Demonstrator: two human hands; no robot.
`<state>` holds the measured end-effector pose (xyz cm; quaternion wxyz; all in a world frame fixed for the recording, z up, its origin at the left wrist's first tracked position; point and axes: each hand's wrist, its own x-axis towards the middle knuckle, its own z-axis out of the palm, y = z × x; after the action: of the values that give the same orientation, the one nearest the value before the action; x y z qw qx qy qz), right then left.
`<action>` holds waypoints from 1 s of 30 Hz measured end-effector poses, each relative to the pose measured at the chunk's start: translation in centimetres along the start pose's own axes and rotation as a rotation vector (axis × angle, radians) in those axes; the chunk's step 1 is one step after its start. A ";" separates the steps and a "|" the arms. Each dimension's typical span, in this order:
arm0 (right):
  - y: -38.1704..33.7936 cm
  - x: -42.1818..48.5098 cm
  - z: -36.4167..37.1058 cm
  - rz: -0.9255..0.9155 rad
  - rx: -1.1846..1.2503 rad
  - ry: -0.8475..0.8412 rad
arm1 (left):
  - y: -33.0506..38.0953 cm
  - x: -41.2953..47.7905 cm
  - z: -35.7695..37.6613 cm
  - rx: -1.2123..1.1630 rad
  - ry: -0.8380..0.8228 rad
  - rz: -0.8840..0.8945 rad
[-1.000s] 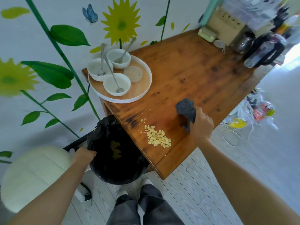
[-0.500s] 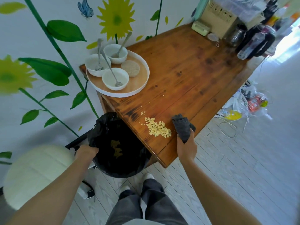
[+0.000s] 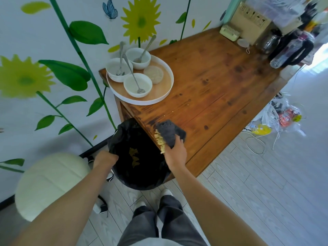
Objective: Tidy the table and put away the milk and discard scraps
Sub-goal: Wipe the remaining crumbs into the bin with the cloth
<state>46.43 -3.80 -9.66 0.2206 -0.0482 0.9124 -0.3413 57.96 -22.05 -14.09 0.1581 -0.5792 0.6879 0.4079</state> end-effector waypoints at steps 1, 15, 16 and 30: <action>-0.6 -0.4 0.8 -0.010 0.024 -0.046 | 0.0 0.1 0.0 0.006 -0.002 -0.001; -4.0 -2.0 0.5 0.160 0.791 -0.195 | 0.3 0.6 -0.2 -0.003 -0.006 -0.005; -4.0 -1.5 0.0 0.165 0.815 -0.177 | 0.4 0.5 -0.2 -0.005 -0.008 -0.009; -4.0 7.0 -10.5 0.086 0.879 0.092 | 0.9 0.8 -0.6 -0.024 -0.020 -0.048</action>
<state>35.29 -2.22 -2.65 0.1933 0.1033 0.6907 -0.6891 57.05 -23.04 -13.92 0.1676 -0.5933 0.6673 0.4179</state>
